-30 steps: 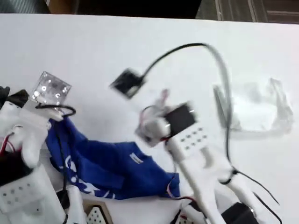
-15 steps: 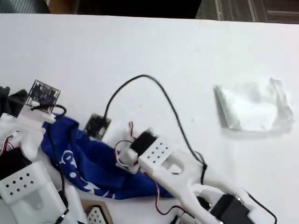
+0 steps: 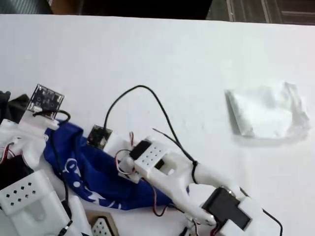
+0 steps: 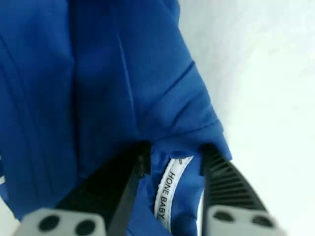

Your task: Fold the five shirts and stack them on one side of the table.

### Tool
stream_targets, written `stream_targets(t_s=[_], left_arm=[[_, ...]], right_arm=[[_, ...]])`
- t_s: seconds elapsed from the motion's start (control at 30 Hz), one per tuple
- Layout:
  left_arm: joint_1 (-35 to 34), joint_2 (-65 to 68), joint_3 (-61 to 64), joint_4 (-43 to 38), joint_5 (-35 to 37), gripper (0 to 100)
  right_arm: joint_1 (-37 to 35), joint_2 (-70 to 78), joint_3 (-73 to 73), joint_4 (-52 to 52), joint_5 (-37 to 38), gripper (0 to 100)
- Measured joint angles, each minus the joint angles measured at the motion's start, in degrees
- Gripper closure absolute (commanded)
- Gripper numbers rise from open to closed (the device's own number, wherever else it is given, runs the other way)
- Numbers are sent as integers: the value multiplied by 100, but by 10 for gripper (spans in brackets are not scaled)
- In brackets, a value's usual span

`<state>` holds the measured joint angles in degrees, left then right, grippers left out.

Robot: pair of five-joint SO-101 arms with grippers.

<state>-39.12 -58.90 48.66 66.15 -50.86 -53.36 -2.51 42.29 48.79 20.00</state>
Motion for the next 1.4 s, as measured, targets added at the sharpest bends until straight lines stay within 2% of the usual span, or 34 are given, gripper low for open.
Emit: stream_targets(t_s=[0.03, 0.23, 0.4, 0.6, 0.73, 0.83, 0.93, 1.1, 1.13, 1.27, 1.4], left_arm=[[0, 0, 9, 0, 0, 975], [-9, 0, 53, 0, 0, 975], [53, 0, 53, 0, 352, 975], [835, 0, 53, 0, 888, 975], [1547, 62, 53, -105, 1266, 975], [1837, 501, 70, -308, 1477, 975], [1881, 1134, 220, -659, 1565, 975], [1890, 1952, 510, -1248, 1600, 975], [1908, 2084, 563, -1345, 1618, 975], [1890, 2391, 756, -1609, 1776, 975], [1916, 2505, 774, -1635, 1855, 975]], right_arm=[[9, 53, -70, 0, 0, 959], [185, 176, -290, 0, 0, 978], [976, 211, -633, 0, 123, 978], [2163, 220, -1240, 0, 897, 978], [2822, 220, -1705, 0, 1099, 978], [3103, 237, -1890, 0, 1134, 978], [3086, 237, -1890, 141, 1134, 969], [2708, 237, -2048, 967, 1134, 798], [2602, 237, -2119, 1204, 1134, 788], [2189, 237, -2312, 2040, 1354, 836], [1679, 237, -2312, 2356, 1565, 847]])
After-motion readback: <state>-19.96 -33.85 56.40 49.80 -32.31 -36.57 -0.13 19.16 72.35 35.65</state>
